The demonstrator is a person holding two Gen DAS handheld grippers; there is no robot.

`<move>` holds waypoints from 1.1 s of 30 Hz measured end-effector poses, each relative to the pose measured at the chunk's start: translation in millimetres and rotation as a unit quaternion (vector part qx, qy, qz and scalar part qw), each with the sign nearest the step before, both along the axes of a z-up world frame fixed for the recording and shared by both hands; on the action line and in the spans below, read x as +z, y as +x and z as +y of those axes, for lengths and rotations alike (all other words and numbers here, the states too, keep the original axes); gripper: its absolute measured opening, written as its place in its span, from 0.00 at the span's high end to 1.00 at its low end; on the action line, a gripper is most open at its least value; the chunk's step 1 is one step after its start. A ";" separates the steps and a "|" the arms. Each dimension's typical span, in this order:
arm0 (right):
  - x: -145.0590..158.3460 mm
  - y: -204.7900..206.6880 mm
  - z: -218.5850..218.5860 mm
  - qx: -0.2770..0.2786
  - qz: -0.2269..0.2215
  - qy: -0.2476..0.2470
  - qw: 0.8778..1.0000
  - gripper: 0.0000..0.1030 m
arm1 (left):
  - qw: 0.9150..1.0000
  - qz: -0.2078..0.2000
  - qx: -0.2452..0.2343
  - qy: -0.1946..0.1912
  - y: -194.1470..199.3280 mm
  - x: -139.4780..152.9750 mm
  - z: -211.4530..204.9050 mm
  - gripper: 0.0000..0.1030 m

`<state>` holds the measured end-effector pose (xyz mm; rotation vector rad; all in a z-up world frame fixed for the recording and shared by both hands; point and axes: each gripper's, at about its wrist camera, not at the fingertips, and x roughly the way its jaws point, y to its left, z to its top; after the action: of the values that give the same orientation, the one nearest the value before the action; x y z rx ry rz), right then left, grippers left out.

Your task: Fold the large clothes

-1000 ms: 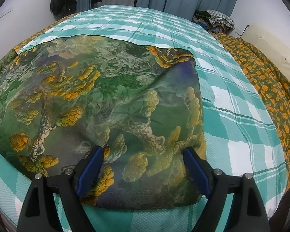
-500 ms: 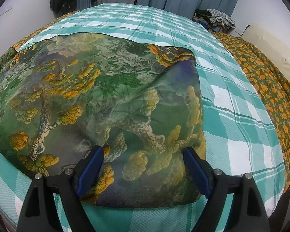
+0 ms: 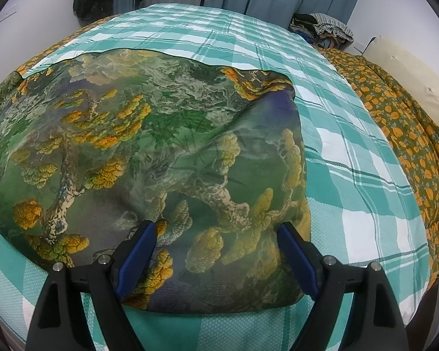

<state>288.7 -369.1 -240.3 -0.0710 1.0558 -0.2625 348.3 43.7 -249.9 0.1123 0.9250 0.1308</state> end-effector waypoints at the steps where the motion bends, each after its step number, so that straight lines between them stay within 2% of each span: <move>1: -0.1 -0.1 -0.3 -0.001 0.000 0.001 1.000 0.16 | 1.000 -0.002 0.005 -0.006 -1.3 0.1 1.6 0.00; 4: -0.3 -0.4 -1.1 -0.001 -0.001 0.004 1.000 0.16 | 1.000 0.003 0.017 -0.022 -3.6 2.7 5.6 0.00; 6: -0.9 -0.2 -2.1 -0.002 -0.001 0.005 1.000 0.16 | 1.000 0.008 0.015 -0.019 -3.5 6.7 3.4 0.00; 9: -1.4 1.5 -1.8 0.000 0.001 0.002 1.000 0.16 | 1.000 0.011 -0.009 0.001 -4.8 18.6 -8.1 0.00; 12: -2.3 3.2 -0.4 0.003 0.003 -0.004 1.000 0.16 | 0.999 -0.009 -0.042 0.002 -10.7 38.3 -25.6 0.00; 15: 1.8 4.8 6.8 0.024 0.002 -0.034 0.999 0.16 | 0.997 -0.028 -0.073 -0.003 -14.4 55.7 -46.7 0.00; 18: 12.9 0.5 13.6 0.026 -0.029 -0.061 0.997 0.16 | 0.994 -0.037 -0.105 0.001 -14.7 68.7 -72.5 0.00; 25: 40.5 -7.3 20.7 0.024 -0.059 -0.124 0.990 0.16 | 0.988 -0.042 -0.151 0.015 -14.3 76.0 -116.1 0.00; 29: 51.1 -7.1 12.8 0.025 -0.060 -0.096 0.993 0.16 | 0.987 -0.031 -0.160 0.003 -3.4 75.1 -131.3 0.00; 33: 47.9 -10.0 3.2 0.023 -0.052 -0.057 0.997 0.16 | 0.988 -0.013 -0.152 -0.032 32.8 75.5 -146.1 0.00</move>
<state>278.7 -365.9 -192.4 -0.1823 0.9352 -0.2818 381.1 -102.5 -174.3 0.1889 0.8753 -0.1793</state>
